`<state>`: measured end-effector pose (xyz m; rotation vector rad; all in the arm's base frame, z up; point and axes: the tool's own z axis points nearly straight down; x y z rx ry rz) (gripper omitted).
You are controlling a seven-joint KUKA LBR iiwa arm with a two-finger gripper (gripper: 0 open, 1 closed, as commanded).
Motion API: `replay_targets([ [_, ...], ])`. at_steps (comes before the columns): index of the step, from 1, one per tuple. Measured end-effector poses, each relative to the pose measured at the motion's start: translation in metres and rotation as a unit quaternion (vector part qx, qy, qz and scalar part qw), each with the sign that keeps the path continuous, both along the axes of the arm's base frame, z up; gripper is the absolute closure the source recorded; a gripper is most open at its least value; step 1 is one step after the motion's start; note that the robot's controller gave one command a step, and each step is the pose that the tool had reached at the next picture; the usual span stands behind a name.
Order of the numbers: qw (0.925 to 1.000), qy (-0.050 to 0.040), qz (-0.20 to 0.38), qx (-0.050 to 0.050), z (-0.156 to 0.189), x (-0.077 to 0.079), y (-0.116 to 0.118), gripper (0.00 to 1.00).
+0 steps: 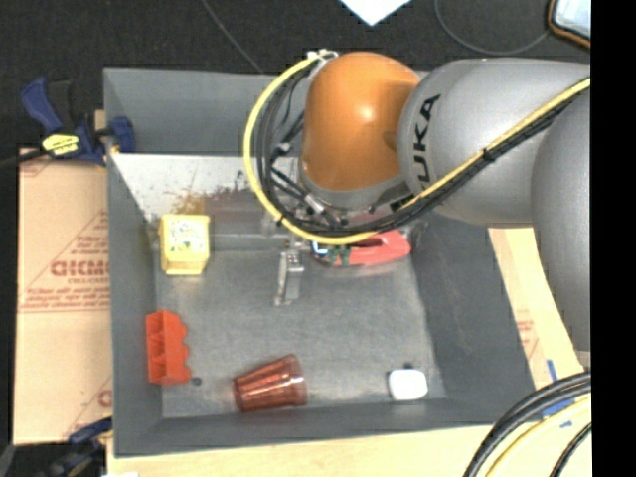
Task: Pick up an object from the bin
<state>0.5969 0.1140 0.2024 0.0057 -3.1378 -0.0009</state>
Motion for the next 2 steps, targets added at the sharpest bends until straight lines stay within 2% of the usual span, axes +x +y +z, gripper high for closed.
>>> replay_targets([
  [1,1.0,-0.0038,-0.002,0.001,0.005,0.001,-0.001,0.0],
  [2,0.9974,-0.0095,0.072,0.001,-0.124,-0.052,0.002,0.0],
])
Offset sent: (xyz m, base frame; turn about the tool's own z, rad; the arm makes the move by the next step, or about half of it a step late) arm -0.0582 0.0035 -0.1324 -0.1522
